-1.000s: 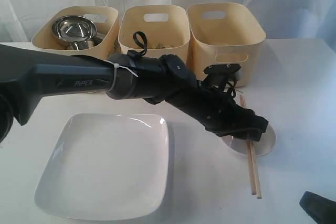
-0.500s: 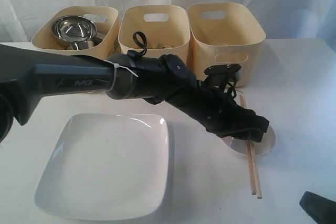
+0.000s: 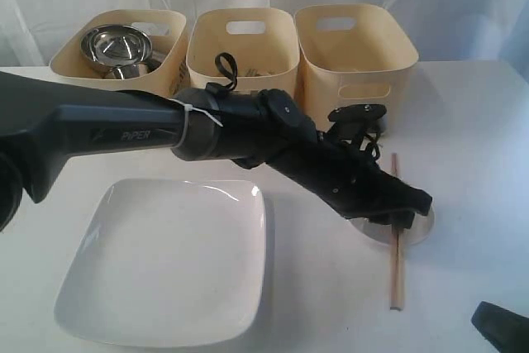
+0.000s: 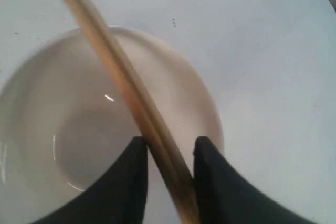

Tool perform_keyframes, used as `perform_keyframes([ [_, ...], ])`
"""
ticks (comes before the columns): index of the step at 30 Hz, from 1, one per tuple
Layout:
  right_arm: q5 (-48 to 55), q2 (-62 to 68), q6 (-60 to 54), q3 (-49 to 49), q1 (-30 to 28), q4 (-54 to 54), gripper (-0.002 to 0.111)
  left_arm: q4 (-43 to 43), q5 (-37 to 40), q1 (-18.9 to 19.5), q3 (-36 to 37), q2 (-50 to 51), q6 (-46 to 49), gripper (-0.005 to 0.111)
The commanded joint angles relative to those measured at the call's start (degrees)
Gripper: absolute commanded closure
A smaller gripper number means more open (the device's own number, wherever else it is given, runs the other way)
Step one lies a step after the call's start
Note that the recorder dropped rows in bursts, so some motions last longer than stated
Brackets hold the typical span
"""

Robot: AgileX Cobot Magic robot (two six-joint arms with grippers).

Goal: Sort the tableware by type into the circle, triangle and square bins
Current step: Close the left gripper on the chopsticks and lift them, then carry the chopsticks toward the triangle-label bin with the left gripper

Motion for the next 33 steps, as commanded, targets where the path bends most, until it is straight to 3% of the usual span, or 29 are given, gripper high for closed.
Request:
perform_keyframes([
  [1, -0.28, -0.38, 0.03, 0.30, 0.21, -0.17, 0.108, -1.05, 0.52, -0.36, -0.20, -0.27, 0.07, 0.094],
  [4, -0.28, -0.38, 0.03, 0.30, 0.21, -0.17, 0.108, -1.05, -1.07, -0.36, -0.20, -0.27, 0.07, 0.107],
  [26, -0.28, -0.38, 0.03, 0.30, 0.21, -0.17, 0.108, -1.03, -2.50, -0.25, -2.82, -2.44, 0.27, 0.107],
  [33, -0.28, -0.38, 0.03, 0.30, 0.21, -0.17, 0.108, 3.25, -4.50, 0.85, -2.82, -5.33, 0.27, 0.107],
])
